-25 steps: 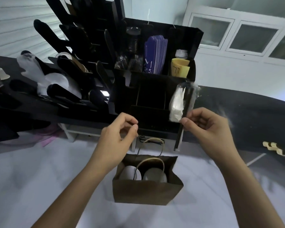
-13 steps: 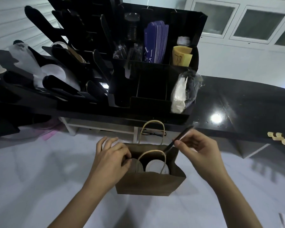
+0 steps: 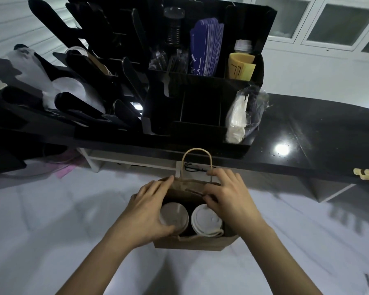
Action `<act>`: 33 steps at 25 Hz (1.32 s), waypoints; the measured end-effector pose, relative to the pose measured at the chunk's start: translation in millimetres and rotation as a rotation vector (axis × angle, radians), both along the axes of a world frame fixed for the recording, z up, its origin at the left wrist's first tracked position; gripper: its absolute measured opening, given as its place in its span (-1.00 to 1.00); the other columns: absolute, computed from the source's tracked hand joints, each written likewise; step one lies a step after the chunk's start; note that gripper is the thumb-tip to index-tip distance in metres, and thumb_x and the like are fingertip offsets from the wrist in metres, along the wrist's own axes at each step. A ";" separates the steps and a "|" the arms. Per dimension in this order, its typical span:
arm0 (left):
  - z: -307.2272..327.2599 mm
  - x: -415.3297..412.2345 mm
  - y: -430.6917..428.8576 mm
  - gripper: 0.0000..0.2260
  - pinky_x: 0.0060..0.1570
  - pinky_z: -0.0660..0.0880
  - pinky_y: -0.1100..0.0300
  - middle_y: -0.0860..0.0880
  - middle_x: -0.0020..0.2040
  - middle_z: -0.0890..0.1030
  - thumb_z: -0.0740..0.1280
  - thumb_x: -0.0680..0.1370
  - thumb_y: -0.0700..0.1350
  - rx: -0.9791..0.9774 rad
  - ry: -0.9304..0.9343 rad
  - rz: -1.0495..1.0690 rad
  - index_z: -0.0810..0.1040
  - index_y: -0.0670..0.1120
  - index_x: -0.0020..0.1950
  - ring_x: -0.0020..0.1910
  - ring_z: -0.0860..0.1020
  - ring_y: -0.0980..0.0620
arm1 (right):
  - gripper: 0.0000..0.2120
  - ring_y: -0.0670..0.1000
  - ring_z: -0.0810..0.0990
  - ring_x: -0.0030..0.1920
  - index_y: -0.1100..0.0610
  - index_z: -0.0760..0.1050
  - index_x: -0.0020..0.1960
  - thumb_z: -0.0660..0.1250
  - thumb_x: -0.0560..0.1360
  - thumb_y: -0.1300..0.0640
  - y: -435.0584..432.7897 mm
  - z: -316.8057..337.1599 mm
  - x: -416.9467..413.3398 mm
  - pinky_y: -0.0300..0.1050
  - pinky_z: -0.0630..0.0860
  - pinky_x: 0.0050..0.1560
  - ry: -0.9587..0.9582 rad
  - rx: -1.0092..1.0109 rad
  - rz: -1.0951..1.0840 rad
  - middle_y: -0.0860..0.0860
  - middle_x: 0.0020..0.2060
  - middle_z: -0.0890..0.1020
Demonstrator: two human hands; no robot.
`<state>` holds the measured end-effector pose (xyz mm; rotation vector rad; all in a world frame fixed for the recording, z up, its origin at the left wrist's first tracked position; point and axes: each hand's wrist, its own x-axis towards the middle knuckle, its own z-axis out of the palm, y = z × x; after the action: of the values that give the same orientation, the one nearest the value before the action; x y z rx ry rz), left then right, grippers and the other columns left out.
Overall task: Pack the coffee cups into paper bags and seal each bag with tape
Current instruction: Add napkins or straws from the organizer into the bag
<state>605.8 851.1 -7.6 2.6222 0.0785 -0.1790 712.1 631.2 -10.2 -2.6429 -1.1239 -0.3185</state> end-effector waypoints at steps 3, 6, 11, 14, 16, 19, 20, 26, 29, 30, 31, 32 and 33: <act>-3.1 0.0 2.3 0.08 0.46 0.32 -0.01 0.18 0.56 0.06 0.51 0.34 0.24 -0.080 -0.002 0.002 -0.24 0.29 0.57 0.53 0.11 0.08 | -0.72 0.21 0.56 0.18 -0.03 0.71 -0.01 0.61 0.30 0.07 16.5 -5.6 2.9 0.11 0.51 0.07 0.015 -0.154 -0.088 0.13 0.27 0.56; -3.5 -0.8 3.2 0.10 0.47 0.31 0.00 0.19 0.57 0.04 0.51 0.34 0.25 -0.107 -0.013 0.003 -0.25 0.29 0.58 0.53 0.11 0.09 | -0.66 0.16 0.51 0.26 -0.09 0.68 0.11 0.58 0.34 -0.04 14.1 -11.5 2.6 0.08 0.48 0.17 0.083 -0.206 -0.129 0.09 0.37 0.50; -3.6 -1.2 2.4 0.07 0.44 0.34 0.05 0.21 0.56 0.04 0.52 0.35 0.24 -0.119 -0.033 -0.005 -0.20 0.26 0.60 0.51 0.12 0.12 | -0.75 0.13 0.48 0.28 -0.12 0.66 0.12 0.50 0.45 -0.04 7.5 -9.1 2.5 0.03 0.42 0.20 0.126 -0.184 -0.156 0.05 0.36 0.50; -2.7 -1.3 2.4 0.06 0.43 0.34 0.08 0.21 0.55 0.05 0.52 0.37 0.21 -0.121 -0.037 -0.002 -0.18 0.26 0.60 0.51 0.11 0.13 | -0.75 0.10 0.47 0.27 -0.12 0.63 0.17 0.45 0.49 -0.05 2.5 -7.7 1.0 0.02 0.39 0.21 0.147 -0.138 -0.164 0.01 0.33 0.50; -2.0 -1.6 1.6 0.04 0.43 0.34 0.10 0.23 0.54 0.05 0.52 0.37 0.20 -0.124 -0.046 -0.001 -0.17 0.26 0.60 0.51 0.11 0.14 | -0.74 0.08 0.46 0.26 -0.11 0.61 0.21 0.41 0.53 -0.06 -2.7 -7.9 -0.9 -0.01 0.36 0.22 0.174 -0.110 -0.168 -0.03 0.32 0.48; -1.6 -1.8 -0.8 0.01 0.42 0.33 0.11 0.25 0.52 0.06 0.50 0.39 0.22 -0.118 -0.042 -0.004 -0.16 0.26 0.59 0.49 0.11 0.15 | -0.77 0.03 0.47 0.22 -0.11 0.60 0.22 0.37 0.57 -0.04 -15.7 -6.4 -5.5 -0.06 0.36 0.21 0.220 -0.037 -0.212 -0.07 0.26 0.50; -1.9 -1.9 -1.5 -0.02 0.42 0.34 0.09 0.25 0.52 0.07 0.48 0.41 0.24 -0.123 -0.034 0.000 -0.15 0.27 0.59 0.48 0.12 0.14 | -0.79 0.02 0.48 0.20 -0.11 0.61 0.21 0.37 0.58 -0.02 -20.5 -5.3 -7.6 -0.07 0.38 0.21 0.236 0.004 -0.233 -0.08 0.23 0.51; 1.9 1.4 -9.5 -0.43 0.44 0.24 0.05 0.14 0.48 0.31 0.30 0.58 0.16 0.007 -0.133 0.090 0.17 0.21 0.54 0.48 0.18 0.07 | -0.78 -0.02 0.42 0.31 -0.10 0.61 0.24 0.35 0.61 0.01 -32.1 2.2 -21.5 -0.10 0.40 0.30 0.327 0.132 -0.292 -0.09 0.34 0.49; 8.6 2.6 -13.6 -0.59 0.40 0.23 0.11 0.14 0.36 0.42 0.28 0.61 0.11 0.060 -0.194 0.098 0.36 0.15 0.45 0.39 0.27 0.09 | -0.81 -0.06 0.41 0.30 -0.09 0.62 0.21 0.34 0.61 0.03 -36.2 8.6 -28.1 -0.13 0.39 0.29 0.324 0.204 -0.316 -0.12 0.32 0.50; 10.6 2.5 -14.0 -0.63 0.37 0.24 0.13 0.14 0.32 0.44 0.28 0.61 0.09 0.069 -0.217 0.097 0.41 0.13 0.42 0.36 0.30 0.10 | -0.81 -0.08 0.41 0.29 -0.10 0.62 0.20 0.34 0.61 0.03 -37.2 11.1 -30.7 -0.15 0.38 0.28 0.319 0.219 -0.326 -0.13 0.30 0.51; 13.1 2.7 -14.1 -0.66 0.34 0.24 0.15 0.13 0.29 0.46 0.29 0.61 0.07 0.063 -0.241 0.097 0.45 0.11 0.38 0.32 0.33 0.10 | -0.82 -0.09 0.41 0.27 -0.09 0.62 0.19 0.34 0.61 0.04 -37.8 13.7 -33.3 -0.18 0.37 0.26 0.313 0.236 -0.338 -0.14 0.27 0.52; 16.5 2.6 -14.5 -0.69 0.29 0.24 0.18 0.13 0.25 0.48 0.29 0.61 0.04 0.047 -0.266 0.095 0.49 0.09 0.35 0.29 0.35 0.11 | -0.83 -0.10 0.42 0.25 -0.09 0.62 0.18 0.34 0.61 0.05 -38.3 16.8 -35.9 -0.20 0.36 0.24 0.305 0.259 -0.353 -0.15 0.23 0.53; 21.1 2.8 -15.6 -0.71 0.25 0.25 0.20 0.14 0.23 0.49 0.29 0.61 0.02 0.024 -0.294 0.091 0.51 0.08 0.33 0.26 0.36 0.12 | -0.84 -0.09 0.44 0.22 -0.08 0.61 0.16 0.34 0.61 0.06 -38.7 20.4 -39.0 -0.21 0.37 0.21 0.298 0.286 -0.367 -0.16 0.19 0.54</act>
<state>608.6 835.5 13.5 2.6315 0.0987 0.2397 673.0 592.4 10.2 -2.5164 -0.4619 -0.1309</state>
